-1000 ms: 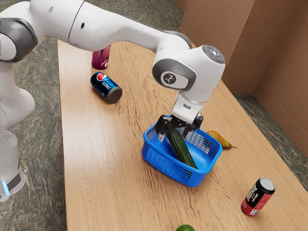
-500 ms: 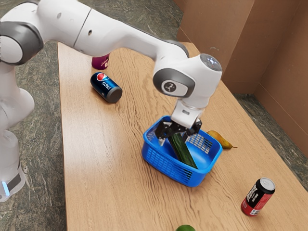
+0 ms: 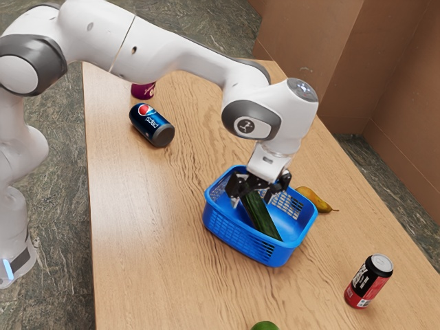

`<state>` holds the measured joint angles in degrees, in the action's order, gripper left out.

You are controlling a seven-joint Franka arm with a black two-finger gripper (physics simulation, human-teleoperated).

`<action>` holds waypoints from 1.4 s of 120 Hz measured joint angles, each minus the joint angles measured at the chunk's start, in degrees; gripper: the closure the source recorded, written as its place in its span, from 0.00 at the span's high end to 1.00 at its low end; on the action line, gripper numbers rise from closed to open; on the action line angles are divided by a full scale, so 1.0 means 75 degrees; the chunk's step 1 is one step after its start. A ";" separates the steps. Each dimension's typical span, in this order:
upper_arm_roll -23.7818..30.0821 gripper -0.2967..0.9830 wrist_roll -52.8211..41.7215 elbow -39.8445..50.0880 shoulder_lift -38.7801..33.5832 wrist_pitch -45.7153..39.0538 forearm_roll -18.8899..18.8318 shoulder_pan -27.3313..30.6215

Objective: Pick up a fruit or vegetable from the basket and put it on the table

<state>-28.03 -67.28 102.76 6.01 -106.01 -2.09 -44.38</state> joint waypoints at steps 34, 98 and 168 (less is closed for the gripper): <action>0.0008 0.77 -0.0125 -0.0003 0.0239 -0.0168 0.0028 0.0139; 0.0012 0.72 -0.0246 0.0011 0.0484 -0.0302 0.0257 0.0289; 0.0033 0.41 0.0001 -0.0936 0.0475 -0.0405 0.0142 0.0670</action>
<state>-27.79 -67.27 95.74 9.57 -109.05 -1.02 -39.35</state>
